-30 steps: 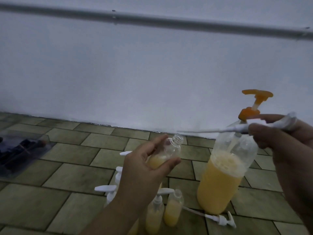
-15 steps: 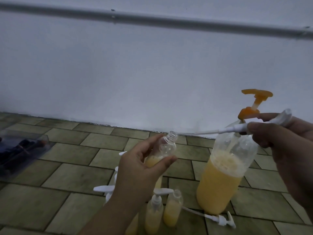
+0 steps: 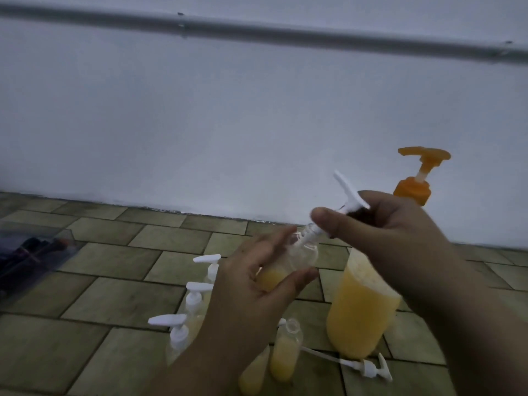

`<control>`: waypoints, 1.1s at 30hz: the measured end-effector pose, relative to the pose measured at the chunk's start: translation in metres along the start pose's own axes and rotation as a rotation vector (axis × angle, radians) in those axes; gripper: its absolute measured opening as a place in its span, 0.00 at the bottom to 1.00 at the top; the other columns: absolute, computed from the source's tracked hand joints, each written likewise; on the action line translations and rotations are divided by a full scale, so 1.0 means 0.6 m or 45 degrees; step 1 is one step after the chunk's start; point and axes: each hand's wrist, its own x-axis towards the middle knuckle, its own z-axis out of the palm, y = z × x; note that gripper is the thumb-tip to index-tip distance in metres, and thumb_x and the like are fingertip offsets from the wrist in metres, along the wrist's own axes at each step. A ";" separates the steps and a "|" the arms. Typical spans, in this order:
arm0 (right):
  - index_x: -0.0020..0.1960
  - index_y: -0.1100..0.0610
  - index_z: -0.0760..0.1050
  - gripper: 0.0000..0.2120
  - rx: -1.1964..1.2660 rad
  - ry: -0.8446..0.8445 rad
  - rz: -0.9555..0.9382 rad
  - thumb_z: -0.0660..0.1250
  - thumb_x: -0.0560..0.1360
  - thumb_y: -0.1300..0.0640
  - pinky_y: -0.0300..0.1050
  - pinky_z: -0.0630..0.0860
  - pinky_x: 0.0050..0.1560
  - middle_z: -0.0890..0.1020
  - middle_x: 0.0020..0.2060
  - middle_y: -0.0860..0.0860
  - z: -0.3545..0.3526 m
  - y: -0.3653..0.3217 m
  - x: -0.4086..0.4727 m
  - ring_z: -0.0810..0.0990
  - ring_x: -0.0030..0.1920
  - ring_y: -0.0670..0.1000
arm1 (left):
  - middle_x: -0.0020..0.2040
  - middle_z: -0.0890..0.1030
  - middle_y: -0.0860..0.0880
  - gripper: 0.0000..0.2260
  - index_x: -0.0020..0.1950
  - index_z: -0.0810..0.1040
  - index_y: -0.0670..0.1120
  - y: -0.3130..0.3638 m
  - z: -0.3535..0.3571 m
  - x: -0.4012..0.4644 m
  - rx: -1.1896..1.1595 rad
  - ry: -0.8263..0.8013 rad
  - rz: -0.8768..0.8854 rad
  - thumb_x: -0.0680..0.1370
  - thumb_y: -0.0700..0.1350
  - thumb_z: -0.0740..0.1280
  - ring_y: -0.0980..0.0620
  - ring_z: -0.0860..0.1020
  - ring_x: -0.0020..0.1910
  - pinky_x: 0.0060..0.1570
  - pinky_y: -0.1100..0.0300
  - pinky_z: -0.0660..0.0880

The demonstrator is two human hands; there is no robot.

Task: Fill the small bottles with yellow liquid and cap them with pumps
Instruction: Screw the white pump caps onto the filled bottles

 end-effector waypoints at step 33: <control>0.47 0.59 0.79 0.18 0.882 -0.121 0.125 0.77 0.60 0.57 0.40 0.79 0.43 0.85 0.45 0.54 0.047 0.054 -0.008 0.83 0.46 0.53 | 0.44 0.83 0.62 0.13 0.53 0.77 0.55 -0.001 0.019 -0.011 -0.292 -0.140 -0.309 0.74 0.38 0.68 0.66 0.80 0.46 0.41 0.75 0.73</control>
